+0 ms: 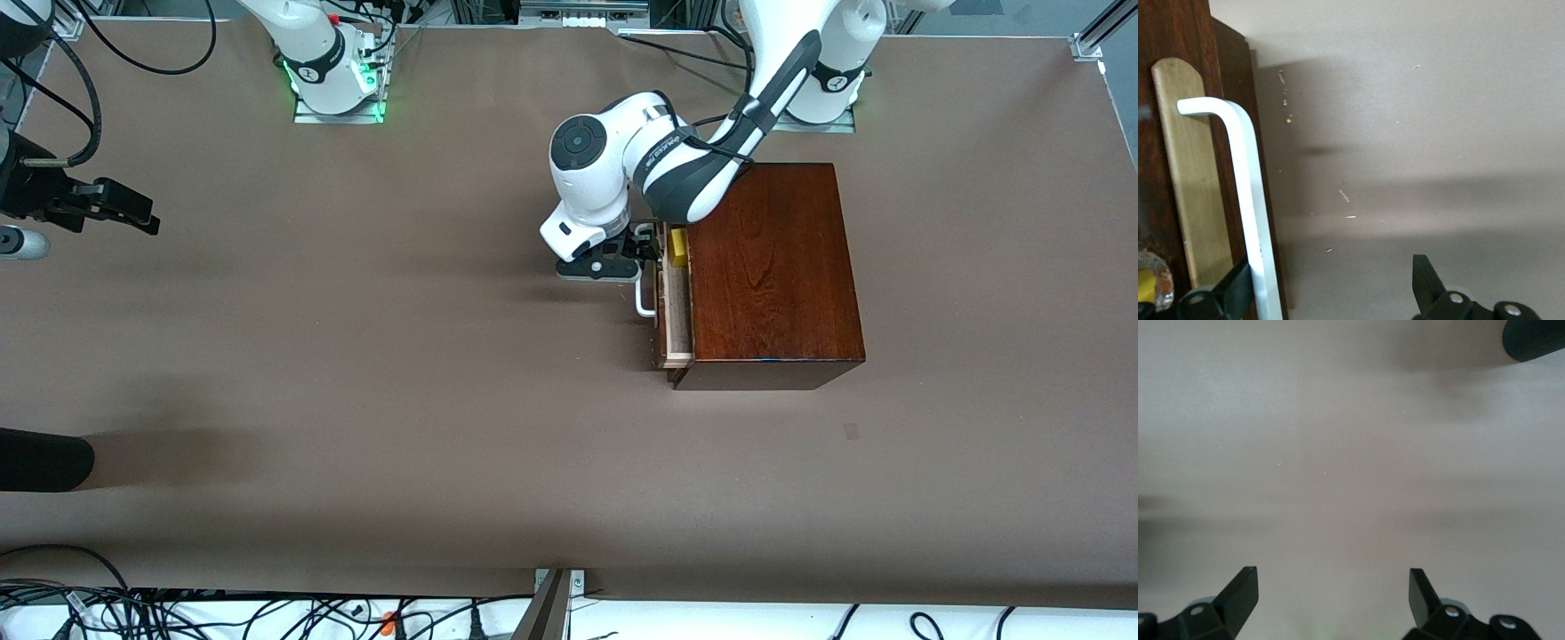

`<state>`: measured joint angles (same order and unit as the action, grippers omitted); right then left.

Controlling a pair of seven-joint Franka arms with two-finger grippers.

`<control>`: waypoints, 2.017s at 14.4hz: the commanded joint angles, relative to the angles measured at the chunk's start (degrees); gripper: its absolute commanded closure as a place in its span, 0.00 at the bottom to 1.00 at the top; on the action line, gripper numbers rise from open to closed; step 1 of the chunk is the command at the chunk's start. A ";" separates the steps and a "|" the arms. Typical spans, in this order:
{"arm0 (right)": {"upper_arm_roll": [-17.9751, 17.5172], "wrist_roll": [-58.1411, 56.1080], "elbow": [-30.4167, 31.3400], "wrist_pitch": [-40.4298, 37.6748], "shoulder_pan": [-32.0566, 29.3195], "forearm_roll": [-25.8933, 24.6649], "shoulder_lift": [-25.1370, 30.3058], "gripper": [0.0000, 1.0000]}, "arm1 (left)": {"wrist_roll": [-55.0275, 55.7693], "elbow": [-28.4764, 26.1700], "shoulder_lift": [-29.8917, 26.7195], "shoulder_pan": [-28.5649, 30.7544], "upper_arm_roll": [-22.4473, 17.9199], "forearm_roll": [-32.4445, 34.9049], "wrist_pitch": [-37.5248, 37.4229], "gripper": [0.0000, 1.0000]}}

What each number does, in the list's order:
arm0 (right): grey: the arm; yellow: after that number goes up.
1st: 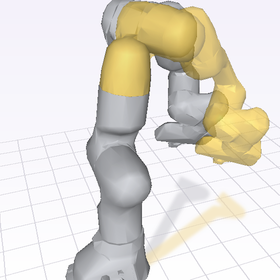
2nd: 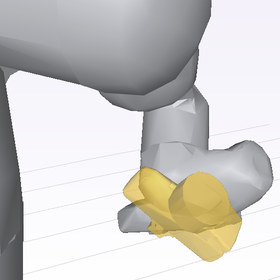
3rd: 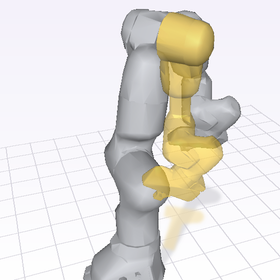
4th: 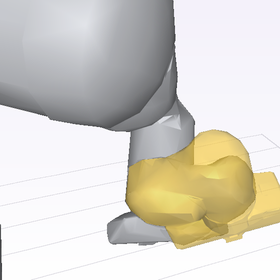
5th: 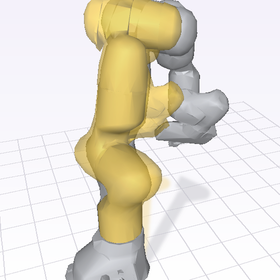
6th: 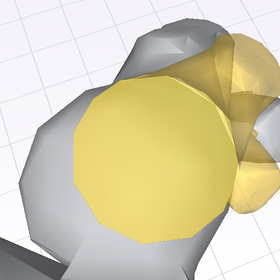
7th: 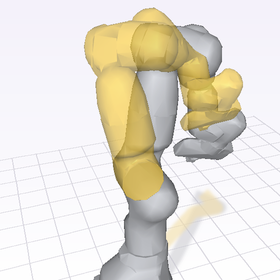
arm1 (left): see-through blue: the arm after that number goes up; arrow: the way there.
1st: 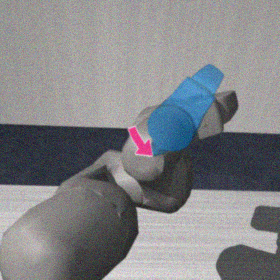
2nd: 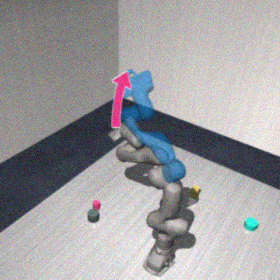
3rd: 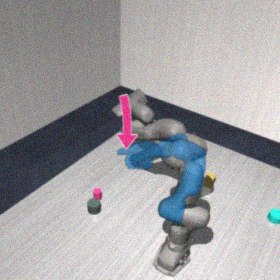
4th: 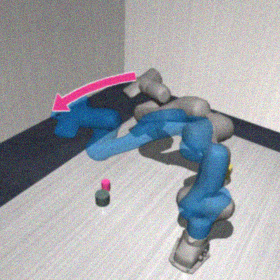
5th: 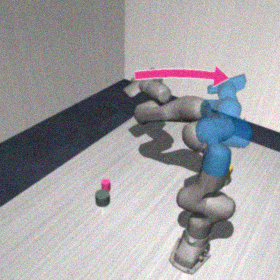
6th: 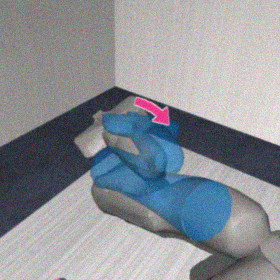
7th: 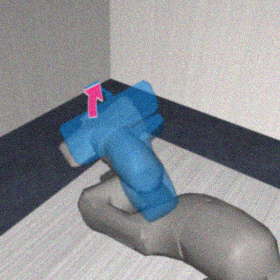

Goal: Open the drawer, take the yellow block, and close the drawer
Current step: 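Pull the drawer open by its handle with the left gripper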

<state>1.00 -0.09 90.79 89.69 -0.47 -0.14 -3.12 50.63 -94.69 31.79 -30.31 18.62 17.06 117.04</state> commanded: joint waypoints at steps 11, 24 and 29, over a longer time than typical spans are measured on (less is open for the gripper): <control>0.14 0.53 0.36 -0.21 -0.05 0.31 0.31 0.00 | 3.15 10.92 6.44 -4.40 0.01 -3.26 1.87 0.00; 0.40 0.62 -0.08 0.14 -0.23 0.93 0.05 0.00 | 2.10 12.95 6.18 -4.23 0.01 -3.97 0.56 0.00; 0.40 0.62 -0.17 0.66 -0.32 0.93 -1.45 0.00 | -3.60 22.68 2.23 -3.00 0.01 -6.59 -19.44 0.00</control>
<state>1.36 -0.05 90.80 89.75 -0.51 -0.13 -3.52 50.60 -77.03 36.11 -33.84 18.87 12.75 106.12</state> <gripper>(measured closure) 0.000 0.000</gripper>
